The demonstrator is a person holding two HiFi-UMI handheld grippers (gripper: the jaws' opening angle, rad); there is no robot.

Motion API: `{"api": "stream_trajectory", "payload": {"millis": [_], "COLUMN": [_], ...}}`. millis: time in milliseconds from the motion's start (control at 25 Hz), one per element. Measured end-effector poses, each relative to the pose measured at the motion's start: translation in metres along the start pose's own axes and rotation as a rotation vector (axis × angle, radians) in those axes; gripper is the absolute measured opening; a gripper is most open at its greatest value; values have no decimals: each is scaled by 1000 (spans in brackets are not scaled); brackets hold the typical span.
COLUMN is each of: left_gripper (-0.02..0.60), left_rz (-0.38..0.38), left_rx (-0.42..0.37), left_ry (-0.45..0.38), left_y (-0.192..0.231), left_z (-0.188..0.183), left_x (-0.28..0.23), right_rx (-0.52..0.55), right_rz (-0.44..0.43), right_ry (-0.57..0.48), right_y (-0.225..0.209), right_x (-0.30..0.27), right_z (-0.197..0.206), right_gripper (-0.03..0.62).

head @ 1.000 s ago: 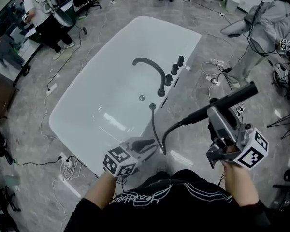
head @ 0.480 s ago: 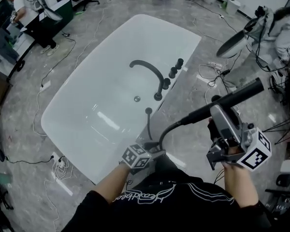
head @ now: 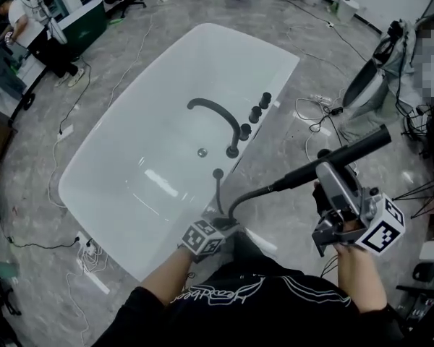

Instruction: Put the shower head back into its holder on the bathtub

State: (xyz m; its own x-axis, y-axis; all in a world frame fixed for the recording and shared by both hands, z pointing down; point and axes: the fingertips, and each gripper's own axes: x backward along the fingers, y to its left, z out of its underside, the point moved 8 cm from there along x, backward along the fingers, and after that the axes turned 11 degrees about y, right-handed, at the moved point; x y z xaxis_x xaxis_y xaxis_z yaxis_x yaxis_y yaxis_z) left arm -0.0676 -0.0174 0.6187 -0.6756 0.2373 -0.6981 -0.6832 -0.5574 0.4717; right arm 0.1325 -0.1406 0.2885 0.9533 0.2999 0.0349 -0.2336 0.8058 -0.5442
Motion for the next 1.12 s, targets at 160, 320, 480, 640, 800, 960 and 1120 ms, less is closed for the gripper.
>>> {"api": "stream_trajectory", "payload": {"millis": [160,320,480,640,800,960,1120], "left_gripper": [64,64,64,64,64,64,64], "left_rz": [-16,-52,-142,-258,-313,-352,-407], "left_rx": [115,166,209,246,218,154,59], "left_ry": [-69,-106,-150,-211,-261,-326,-384], "left_y": [14,23,23,25,23,19,14], "left_z": [12,22,20,12,-6,-46,-88], "left_x": [23,55,96,141,176,211,251], "right_rx": [-35,-36,-46,-79,-82,-89,-73], "right_rz": [23,52,93,128,161,159,122], "right_ry": [21,45,77,81,116,134,131], "right_y": [-19,-35,-48,-57,-65,-66,-58], "right_x": [2,5,11,15,20,23,13], "right_z": [8,17,23,35,44,45,41], "right_gripper": [137,137,137,137,137,137,137]}}
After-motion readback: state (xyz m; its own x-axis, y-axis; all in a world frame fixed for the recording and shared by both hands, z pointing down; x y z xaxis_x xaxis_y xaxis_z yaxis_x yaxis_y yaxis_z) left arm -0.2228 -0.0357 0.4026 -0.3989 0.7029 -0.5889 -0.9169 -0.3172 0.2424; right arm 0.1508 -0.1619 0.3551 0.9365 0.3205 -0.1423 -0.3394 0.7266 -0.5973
